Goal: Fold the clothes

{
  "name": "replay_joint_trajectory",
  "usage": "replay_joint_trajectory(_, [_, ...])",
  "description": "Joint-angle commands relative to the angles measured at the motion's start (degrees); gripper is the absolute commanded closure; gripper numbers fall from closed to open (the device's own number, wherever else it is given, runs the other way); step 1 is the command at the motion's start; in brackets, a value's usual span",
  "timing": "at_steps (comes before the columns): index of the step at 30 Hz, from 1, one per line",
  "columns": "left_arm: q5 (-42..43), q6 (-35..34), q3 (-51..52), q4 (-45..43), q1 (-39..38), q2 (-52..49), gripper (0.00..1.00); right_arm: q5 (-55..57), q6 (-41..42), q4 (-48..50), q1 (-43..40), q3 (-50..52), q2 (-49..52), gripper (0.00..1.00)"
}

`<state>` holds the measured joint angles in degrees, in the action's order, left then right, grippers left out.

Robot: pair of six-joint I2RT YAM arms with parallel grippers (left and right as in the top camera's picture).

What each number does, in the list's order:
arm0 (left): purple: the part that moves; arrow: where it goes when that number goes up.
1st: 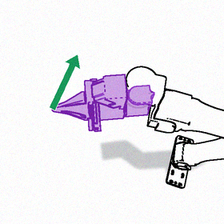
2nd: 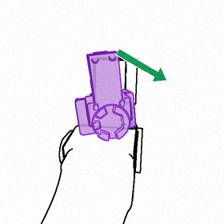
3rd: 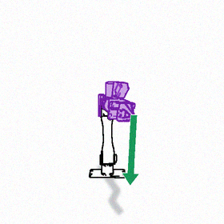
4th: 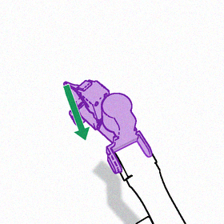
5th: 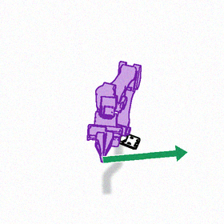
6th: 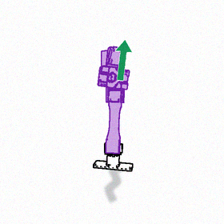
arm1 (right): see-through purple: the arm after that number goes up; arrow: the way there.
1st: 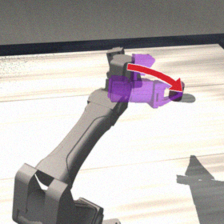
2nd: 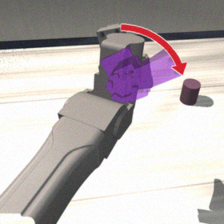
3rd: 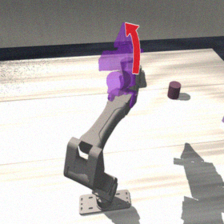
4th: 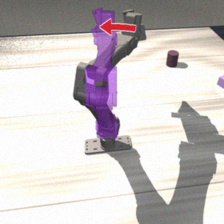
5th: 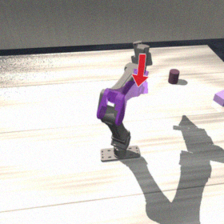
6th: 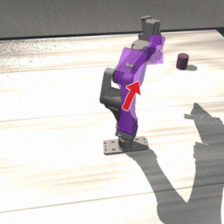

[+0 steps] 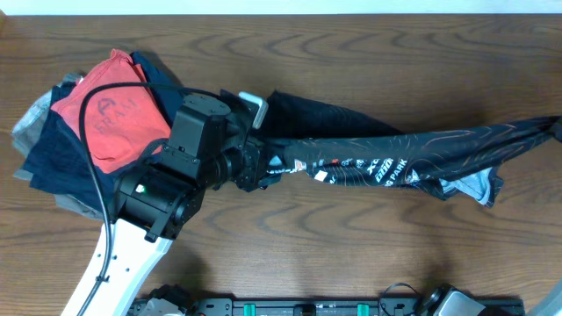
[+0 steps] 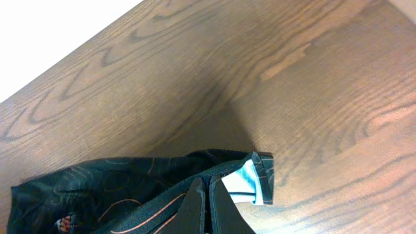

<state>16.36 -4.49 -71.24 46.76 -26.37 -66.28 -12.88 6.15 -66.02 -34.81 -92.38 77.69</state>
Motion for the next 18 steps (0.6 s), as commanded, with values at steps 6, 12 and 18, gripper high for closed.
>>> replay_joint_trajectory(6, [7.5, 0.3, -0.2, 3.8, 0.1, -9.3, 0.94, 3.7, 1.5, -1.3, 0.3, -0.9, 2.6, 0.99])
replay_joint_trajectory(12, [7.5, 0.8, -0.2, -5.0, 0.1, -22.4, 0.94, 3.7, 1.5, -1.2, 0.4, -0.9, 5.5, 0.99])
replay_joint_trajectory(18, [13.1, -0.9, -0.2, -18.9, 0.0, -31.6, 0.94, 3.8, 1.5, -1.4, 0.4, -0.9, 8.1, 0.99])
